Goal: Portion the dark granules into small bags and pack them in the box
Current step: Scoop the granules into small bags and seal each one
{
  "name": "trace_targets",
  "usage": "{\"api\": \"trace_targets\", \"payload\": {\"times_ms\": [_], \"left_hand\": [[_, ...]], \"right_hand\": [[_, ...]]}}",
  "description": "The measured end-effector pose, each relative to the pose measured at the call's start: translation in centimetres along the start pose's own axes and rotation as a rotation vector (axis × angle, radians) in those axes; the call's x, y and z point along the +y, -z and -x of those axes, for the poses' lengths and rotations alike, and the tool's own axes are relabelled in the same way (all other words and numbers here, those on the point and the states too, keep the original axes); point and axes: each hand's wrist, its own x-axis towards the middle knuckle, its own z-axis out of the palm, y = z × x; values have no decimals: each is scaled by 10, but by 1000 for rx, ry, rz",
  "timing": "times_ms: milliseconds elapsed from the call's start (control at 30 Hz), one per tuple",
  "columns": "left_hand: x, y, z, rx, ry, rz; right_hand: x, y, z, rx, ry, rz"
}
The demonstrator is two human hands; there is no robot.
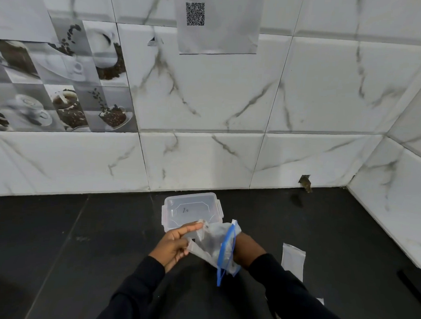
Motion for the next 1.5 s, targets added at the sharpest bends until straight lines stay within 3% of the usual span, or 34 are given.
{"api": "trace_targets", "payload": {"times_ms": [67, 100, 167, 233, 333, 500, 700, 867, 1067, 1267, 1500], "left_hand": [[1, 2, 0, 14, -27, -93], [1, 3, 1, 22, -39, -108], [-1, 7, 3, 27, -50, -83], [-6, 10, 7, 44, -31, -27], [-27, 20, 13, 84, 47, -14], [-72, 15, 22, -55, 248, -262], [-97, -13, 16, -32, 230, -314], [-81, -2, 24, 14, 113, -468], [-50, -18, 28, -76, -43, -651], [-46, -21, 39, -58, -8, -697], [-66, -13, 43, 59, 79, -681]], "right_hand": [[-4, -1, -6, -12, 89, 74], [-2, -1, -7, 70, 171, 222], [24, -12, -17, 109, 247, 68], [40, -14, -18, 105, 213, -9], [13, 5, 8, 236, 124, -19], [11, 1, 3, 333, 96, -268], [15, -6, -3, 360, 41, -302], [31, -8, 1, 248, -73, -202], [39, -16, -1, 49, -240, -231], [58, -21, -11, -17, -435, -683], [20, 5, -3, 19, -370, -472]]}}
